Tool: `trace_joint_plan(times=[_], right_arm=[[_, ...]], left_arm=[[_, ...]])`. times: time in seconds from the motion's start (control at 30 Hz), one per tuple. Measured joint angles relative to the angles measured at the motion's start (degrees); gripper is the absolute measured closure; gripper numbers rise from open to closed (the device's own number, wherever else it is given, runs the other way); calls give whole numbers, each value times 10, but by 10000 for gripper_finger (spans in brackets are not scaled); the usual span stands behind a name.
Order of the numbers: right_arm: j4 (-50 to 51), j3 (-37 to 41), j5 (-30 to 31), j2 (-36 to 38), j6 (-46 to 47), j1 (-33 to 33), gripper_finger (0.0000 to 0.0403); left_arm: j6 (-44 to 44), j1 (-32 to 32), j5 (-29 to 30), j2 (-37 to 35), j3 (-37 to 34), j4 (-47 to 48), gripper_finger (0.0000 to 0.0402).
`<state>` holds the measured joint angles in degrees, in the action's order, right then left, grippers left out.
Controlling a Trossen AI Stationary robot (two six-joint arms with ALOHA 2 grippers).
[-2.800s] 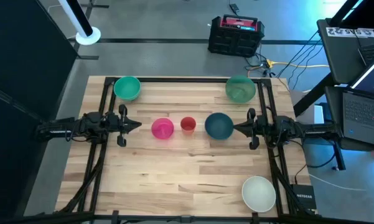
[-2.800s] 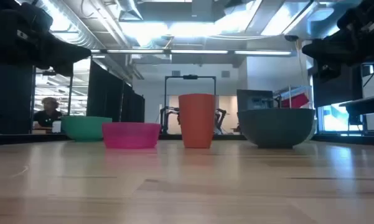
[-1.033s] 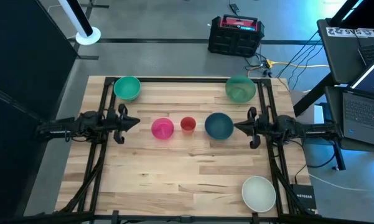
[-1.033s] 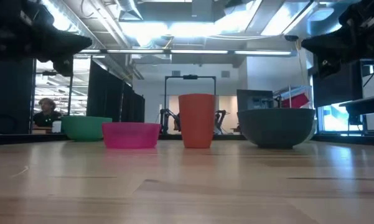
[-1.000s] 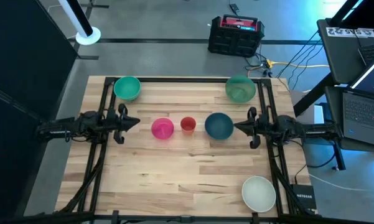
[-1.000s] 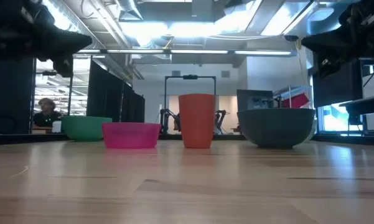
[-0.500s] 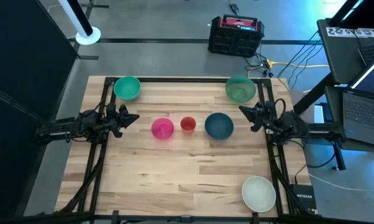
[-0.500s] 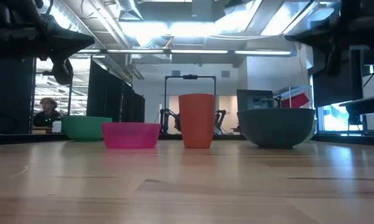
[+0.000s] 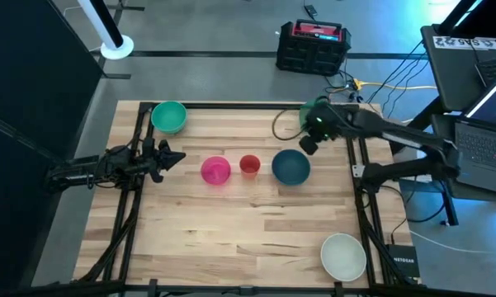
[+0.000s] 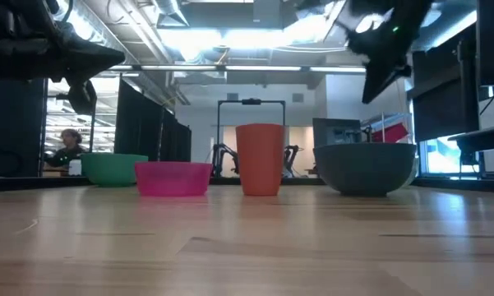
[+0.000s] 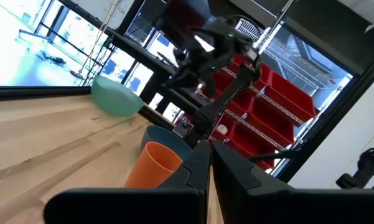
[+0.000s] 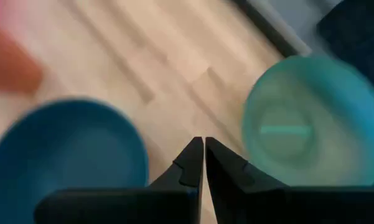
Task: Nest bowls inside each other
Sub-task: Stack the blue bowl on top of the transparent green bowl
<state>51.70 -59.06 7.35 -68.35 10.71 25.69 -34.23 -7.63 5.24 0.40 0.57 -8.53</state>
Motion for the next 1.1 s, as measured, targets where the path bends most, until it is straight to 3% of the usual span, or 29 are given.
trace_joint_plan(times=[0.17, 0.33, 0.47, 1.1], right_arm=[[75, -60, -97, -90, -5, 46, 329], [88, -68, -122, -129, -4, 42, 229], [100, -68, -130, -157, -4, 43, 183], [56, -68, -102, -303, 3, -11, 205]], left_arm=[[0, 0, 0, 0, 0, 0, 402], [17, 0, 0, 0, 0, 1, 402], [32, 0, 0, 0, 0, 13, 402], [68, 0, 0, 0, 1, 37, 402]])
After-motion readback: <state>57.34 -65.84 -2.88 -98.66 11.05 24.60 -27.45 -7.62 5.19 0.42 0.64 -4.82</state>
